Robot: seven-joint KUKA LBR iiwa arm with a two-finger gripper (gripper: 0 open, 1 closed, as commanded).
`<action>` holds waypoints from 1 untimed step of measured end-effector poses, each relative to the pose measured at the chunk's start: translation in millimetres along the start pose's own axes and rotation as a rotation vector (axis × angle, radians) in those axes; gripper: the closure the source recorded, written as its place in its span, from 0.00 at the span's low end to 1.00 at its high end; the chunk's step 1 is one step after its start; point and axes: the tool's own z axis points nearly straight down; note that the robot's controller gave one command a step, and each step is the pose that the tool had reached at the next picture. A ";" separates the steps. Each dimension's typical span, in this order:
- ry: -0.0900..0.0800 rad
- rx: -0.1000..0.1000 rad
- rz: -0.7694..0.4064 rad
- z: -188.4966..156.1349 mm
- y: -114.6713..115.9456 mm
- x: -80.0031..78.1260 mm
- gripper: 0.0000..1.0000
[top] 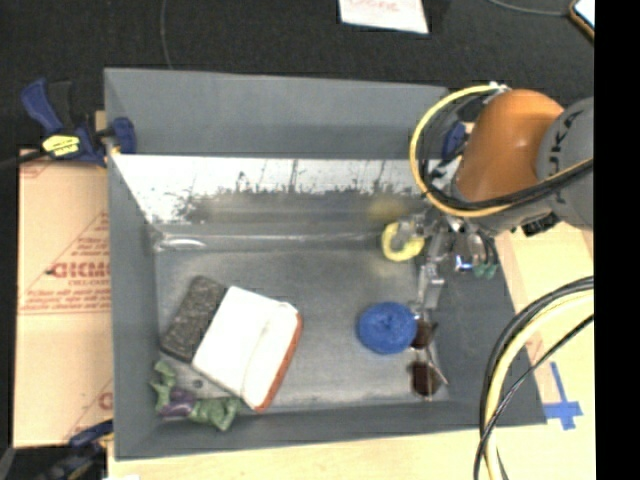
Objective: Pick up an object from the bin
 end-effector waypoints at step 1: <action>-0.007 0.001 -0.004 -5.1 0.4 -1.6 0.00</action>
Offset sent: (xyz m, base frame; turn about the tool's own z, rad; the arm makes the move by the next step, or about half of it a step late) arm -0.0449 0.0140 -0.0650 -0.1890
